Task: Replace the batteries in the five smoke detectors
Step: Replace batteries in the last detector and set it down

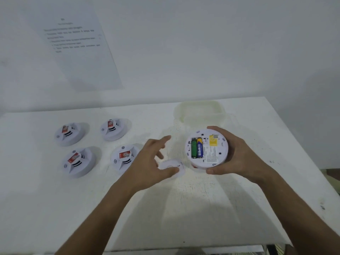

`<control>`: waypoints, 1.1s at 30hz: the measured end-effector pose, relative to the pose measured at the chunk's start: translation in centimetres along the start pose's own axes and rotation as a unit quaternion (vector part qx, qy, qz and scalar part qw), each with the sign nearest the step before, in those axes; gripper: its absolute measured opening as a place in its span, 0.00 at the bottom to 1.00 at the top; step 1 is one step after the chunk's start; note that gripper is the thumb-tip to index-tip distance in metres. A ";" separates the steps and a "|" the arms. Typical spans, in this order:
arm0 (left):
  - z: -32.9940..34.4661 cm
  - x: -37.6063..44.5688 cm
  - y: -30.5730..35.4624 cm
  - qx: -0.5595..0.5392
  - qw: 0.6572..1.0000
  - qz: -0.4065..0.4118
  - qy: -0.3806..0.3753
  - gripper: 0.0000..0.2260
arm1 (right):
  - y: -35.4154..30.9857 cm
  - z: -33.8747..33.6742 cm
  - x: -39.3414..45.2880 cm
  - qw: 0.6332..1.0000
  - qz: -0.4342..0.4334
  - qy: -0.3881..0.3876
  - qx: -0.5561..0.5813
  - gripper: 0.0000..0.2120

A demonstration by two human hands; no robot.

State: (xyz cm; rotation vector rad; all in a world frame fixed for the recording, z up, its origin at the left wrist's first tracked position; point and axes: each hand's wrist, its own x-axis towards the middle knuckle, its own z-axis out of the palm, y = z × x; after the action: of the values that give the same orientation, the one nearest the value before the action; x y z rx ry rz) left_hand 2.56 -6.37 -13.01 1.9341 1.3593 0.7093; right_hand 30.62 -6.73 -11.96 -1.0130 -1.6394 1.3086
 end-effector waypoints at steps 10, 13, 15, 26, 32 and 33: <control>2.3 -1.0 -3.1 0.223 0.970 -0.080 -0.048 0.25 | 0.7 -0.8 -1.5 1.000 0.016 0.001 0.000 0.46; 2.4 -1.1 -3.3 0.193 0.978 -0.057 -0.049 0.17 | 0.9 -0.6 -1.7 1.000 0.018 -0.001 -0.004 0.46; 2.5 -1.3 -3.5 0.182 0.982 -0.048 -0.030 0.13 | 0.8 -0.4 -1.8 1.000 0.019 -0.006 -0.002 0.46; 0.3 -2.8 -0.9 0.120 0.980 -0.009 0.161 0.16 | 0.4 0.2 -1.9 1.000 0.022 -0.017 0.013 0.46; -1.7 -2.0 4.6 0.052 0.988 0.100 0.107 0.21 | -0.1 1.2 -1.6 0.999 0.012 -0.026 0.020 0.47; -1.4 -1.9 5.3 0.051 0.989 0.112 0.076 0.23 | -0.3 1.5 -1.5 0.999 0.007 -0.029 0.016 0.46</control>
State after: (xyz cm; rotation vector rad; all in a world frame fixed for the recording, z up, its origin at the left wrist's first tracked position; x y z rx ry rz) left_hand 4.09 -9.17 -8.14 2.1754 1.3036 0.9272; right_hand 29.80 -8.66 -12.09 -0.9776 -1.6520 1.3814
